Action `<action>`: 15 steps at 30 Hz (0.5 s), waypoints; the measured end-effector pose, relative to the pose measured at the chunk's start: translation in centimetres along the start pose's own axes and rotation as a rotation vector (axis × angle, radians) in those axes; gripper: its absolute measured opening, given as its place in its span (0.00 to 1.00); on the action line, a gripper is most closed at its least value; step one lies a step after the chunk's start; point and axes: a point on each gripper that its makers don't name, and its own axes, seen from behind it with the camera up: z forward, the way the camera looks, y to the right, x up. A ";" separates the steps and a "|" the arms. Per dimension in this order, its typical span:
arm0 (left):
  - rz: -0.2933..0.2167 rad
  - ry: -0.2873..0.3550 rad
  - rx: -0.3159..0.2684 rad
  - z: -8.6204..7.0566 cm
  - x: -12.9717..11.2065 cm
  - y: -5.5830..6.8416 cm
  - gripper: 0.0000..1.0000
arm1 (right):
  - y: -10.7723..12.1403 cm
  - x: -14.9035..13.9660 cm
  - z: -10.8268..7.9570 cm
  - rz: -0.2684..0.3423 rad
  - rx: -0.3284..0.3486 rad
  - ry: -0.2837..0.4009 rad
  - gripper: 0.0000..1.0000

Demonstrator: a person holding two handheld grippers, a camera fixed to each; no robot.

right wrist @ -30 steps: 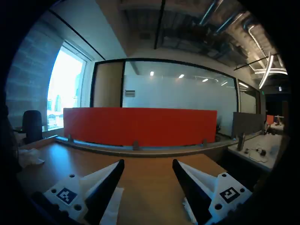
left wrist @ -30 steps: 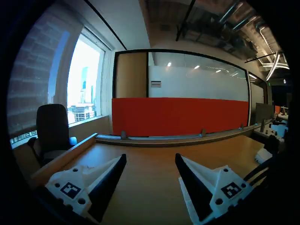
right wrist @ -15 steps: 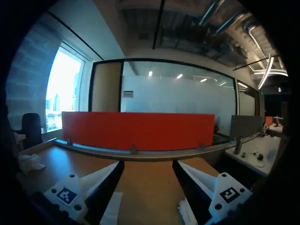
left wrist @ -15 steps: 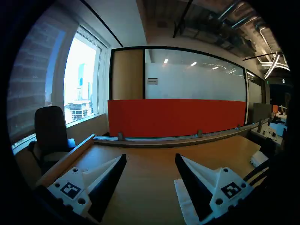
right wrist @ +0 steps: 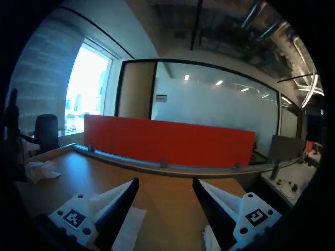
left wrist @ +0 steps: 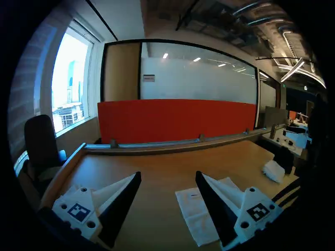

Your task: Fold towel

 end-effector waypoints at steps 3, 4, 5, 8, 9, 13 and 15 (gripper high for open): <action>0.003 -0.024 -0.042 0.1 -0.3 0.8 0.97 | -1.0 -0.4 0.1 -0.020 0.051 -0.033 0.99; 0.006 -0.031 -0.053 0.2 -0.4 1.0 0.97 | -1.2 -0.5 0.1 -0.026 0.068 -0.044 0.99; 0.008 -0.038 -0.064 0.2 -0.5 1.2 0.97 | -1.5 -0.5 0.1 -0.031 0.082 -0.053 0.99; 0.021 -0.054 -0.092 0.3 -0.7 1.7 0.97 | -2.1 -0.7 0.2 -0.043 0.121 -0.075 0.99; 0.026 -0.059 -0.101 0.3 -0.7 1.8 0.97 | -2.3 -0.7 0.3 -0.046 0.132 -0.080 0.99; 0.047 -0.083 -0.136 0.2 -1.0 2.4 0.97 | -3.2 -0.9 0.4 -0.067 0.178 -0.108 0.99; 0.056 -0.095 -0.153 0.1 -1.3 2.7 0.97 | -3.6 -1.1 0.3 -0.079 0.201 -0.122 0.99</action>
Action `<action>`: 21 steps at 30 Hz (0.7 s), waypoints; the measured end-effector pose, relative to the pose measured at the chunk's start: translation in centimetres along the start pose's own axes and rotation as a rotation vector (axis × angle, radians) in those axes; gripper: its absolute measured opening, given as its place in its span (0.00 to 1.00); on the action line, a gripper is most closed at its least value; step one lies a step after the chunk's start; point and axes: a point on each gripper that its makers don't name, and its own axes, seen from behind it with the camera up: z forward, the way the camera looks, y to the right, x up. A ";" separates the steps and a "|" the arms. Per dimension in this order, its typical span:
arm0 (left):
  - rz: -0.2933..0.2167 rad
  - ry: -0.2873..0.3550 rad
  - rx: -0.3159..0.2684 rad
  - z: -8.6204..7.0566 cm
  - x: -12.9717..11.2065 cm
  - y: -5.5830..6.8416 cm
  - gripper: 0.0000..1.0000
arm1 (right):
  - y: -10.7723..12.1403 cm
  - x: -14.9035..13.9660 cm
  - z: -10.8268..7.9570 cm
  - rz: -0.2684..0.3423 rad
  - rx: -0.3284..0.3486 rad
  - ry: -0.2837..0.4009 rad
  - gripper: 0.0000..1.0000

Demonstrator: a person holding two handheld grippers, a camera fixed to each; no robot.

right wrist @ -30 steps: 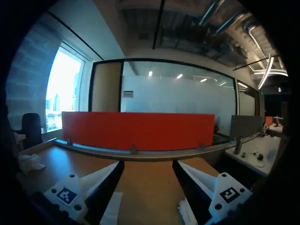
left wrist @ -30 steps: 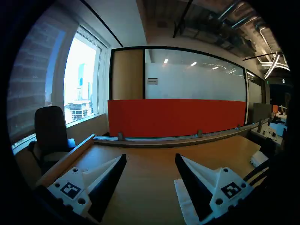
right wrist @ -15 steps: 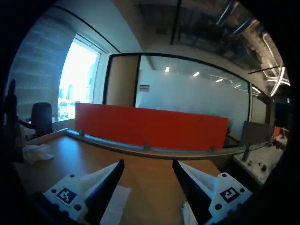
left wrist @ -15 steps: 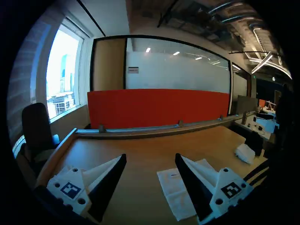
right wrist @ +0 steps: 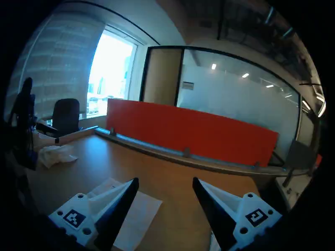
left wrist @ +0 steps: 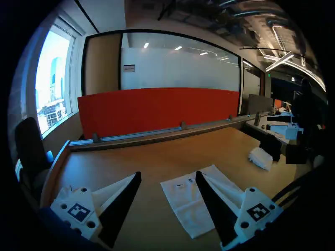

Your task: Fold towel

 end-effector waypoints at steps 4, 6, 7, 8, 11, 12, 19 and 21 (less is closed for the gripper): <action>0.023 -0.028 -0.037 0.1 -0.5 0.7 0.97 | -1.0 -0.8 0.1 -0.027 0.051 -0.041 0.99; 0.036 -0.042 -0.052 0.1 -0.8 1.0 0.97 | -1.4 -1.2 0.1 -0.040 0.073 -0.059 0.99; 0.043 -0.049 -0.058 0.2 -1.1 1.1 0.97 | -1.6 -1.3 0.1 -0.045 0.083 -0.068 0.99; 0.049 -0.056 -0.063 0.2 -1.2 1.2 0.97 | -1.7 -1.5 0.1 -0.049 0.092 -0.075 0.99; 0.063 -0.073 -0.076 0.4 -1.8 1.5 0.97 | -2.0 -1.9 0.1 -0.058 0.110 -0.098 0.99; 0.067 -0.077 -0.080 0.5 -2.0 1.6 0.97 | -2.0 -2.0 0.1 -0.060 0.115 -0.105 0.99; 0.079 -0.109 -0.104 1.0 -3.4 2.2 0.97 | -2.7 -3.6 0.2 -0.080 0.154 -0.159 0.99; 0.086 -0.120 -0.111 1.1 -3.8 2.3 0.97 | -3.1 -4.2 0.1 -0.084 0.172 -0.179 0.99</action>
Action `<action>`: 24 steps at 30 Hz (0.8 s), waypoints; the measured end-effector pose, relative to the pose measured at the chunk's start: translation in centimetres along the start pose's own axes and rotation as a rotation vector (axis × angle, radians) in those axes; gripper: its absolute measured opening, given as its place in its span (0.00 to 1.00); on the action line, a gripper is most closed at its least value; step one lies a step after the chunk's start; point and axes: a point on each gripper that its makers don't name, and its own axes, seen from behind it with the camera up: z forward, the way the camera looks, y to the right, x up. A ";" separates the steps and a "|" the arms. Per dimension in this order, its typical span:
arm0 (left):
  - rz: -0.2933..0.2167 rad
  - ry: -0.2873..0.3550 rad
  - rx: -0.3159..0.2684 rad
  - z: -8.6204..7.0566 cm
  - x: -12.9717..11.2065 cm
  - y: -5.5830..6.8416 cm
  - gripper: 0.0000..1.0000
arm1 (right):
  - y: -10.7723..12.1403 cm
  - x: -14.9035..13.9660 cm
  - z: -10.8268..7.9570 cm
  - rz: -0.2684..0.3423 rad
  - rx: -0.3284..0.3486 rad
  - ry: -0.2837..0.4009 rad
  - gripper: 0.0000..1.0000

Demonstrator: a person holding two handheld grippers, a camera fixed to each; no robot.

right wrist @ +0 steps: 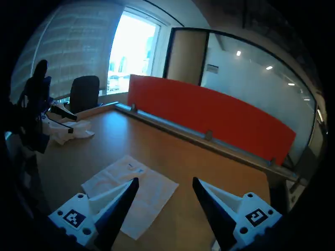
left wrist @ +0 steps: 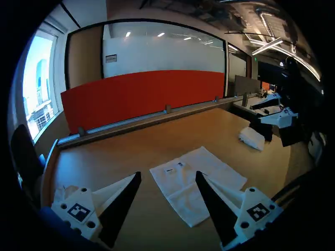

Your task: Fold towel

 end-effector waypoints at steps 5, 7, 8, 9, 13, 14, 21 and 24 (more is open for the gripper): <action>0.024 -0.032 -0.027 0.4 -1.3 0.7 0.97 | -1.0 -1.2 0.4 -0.012 0.046 -0.041 0.99; 0.031 -0.044 -0.037 0.6 -1.9 1.0 0.97 | -1.4 -1.7 0.6 -0.016 0.060 -0.055 0.99; 0.034 -0.049 -0.041 0.7 -2.2 1.1 0.97 | -1.5 -1.9 0.7 -0.018 0.065 -0.061 0.99; 0.036 -0.055 -0.046 0.8 -2.5 1.2 0.97 | -1.7 -2.1 0.8 -0.020 0.070 -0.066 0.99; 0.039 -0.078 -0.059 1.2 -3.9 1.8 0.97 | -2.3 -3.3 1.3 -0.026 0.088 -0.091 0.99; 0.040 -0.084 -0.063 1.3 -4.3 1.9 0.97 | -2.5 -3.7 1.5 -0.027 0.092 -0.097 0.99; 0.055 -0.136 -0.084 2.2 -7.6 2.9 0.97 | -3.4 -6.3 2.5 -0.015 0.109 -0.129 1.00; 0.056 -0.159 -0.092 2.7 -8.9 3.2 0.96 | -3.7 -7.3 2.9 -0.013 0.117 -0.145 0.99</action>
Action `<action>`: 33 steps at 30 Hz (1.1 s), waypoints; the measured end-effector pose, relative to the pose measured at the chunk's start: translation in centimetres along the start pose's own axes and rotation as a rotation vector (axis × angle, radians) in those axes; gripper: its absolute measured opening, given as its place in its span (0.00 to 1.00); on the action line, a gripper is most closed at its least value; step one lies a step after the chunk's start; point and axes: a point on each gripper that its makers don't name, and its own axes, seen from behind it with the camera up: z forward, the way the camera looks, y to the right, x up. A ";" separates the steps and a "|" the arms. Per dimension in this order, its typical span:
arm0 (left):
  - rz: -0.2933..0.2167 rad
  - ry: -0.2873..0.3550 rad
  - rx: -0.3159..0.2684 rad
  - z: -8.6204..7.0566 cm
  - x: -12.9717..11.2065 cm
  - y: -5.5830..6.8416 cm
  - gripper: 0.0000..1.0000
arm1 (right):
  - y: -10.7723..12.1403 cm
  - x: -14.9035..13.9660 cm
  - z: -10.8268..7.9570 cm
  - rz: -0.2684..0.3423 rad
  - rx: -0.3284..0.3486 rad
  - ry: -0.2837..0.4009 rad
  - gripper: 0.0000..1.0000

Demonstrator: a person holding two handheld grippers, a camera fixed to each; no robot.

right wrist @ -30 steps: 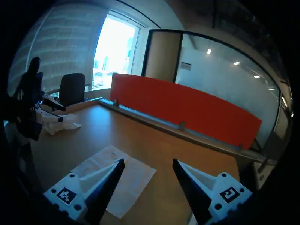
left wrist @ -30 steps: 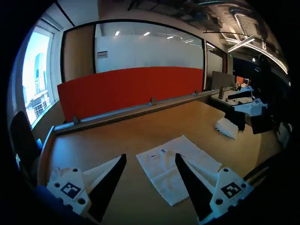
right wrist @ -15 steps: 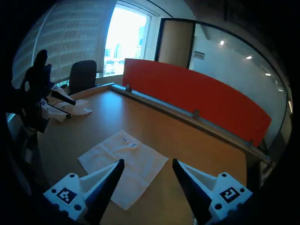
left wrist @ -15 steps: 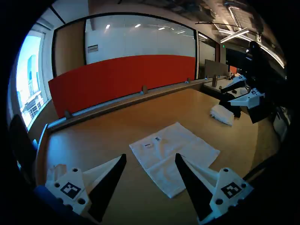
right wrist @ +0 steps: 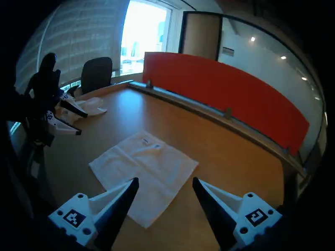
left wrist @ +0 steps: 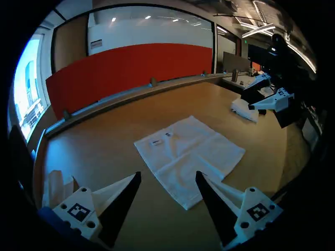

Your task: Fold towel

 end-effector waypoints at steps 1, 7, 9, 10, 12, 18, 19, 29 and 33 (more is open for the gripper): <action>-0.001 -0.006 -0.003 0.2 -0.3 0.1 0.96 | -0.1 -0.3 0.2 -0.002 0.002 -0.004 0.99; 0.003 -0.040 -0.026 1.4 -2.3 0.8 0.97 | -0.8 -2.0 1.2 -0.012 0.018 -0.033 1.00; 0.010 -0.051 -0.036 1.8 -2.9 1.0 0.97 | -1.0 -2.6 1.6 -0.015 0.023 -0.042 1.00; 0.014 -0.056 -0.040 2.0 -3.2 1.2 0.97 | -1.2 -3.0 1.8 -0.015 0.026 -0.046 1.00; 0.023 -0.068 -0.050 2.4 -3.8 1.4 0.96 | -1.4 -3.6 2.1 -0.017 0.032 -0.056 0.99; 0.039 -0.102 -0.073 3.7 -5.5 2.1 0.97 | -2.1 -5.8 3.0 -0.019 0.047 -0.088 0.99; 0.040 -0.107 -0.076 3.8 -5.8 2.2 0.97 | -2.2 -6.2 3.1 -0.019 0.049 -0.093 0.99; 0.042 -0.159 -0.094 5.7 -8.4 3.0 0.97 | -3.2 -9.9 4.1 -0.018 0.073 -0.151 0.99; 0.043 -0.178 -0.102 6.3 -9.3 3.3 0.97 | -3.5 -10.9 4.5 -0.017 0.083 -0.165 1.00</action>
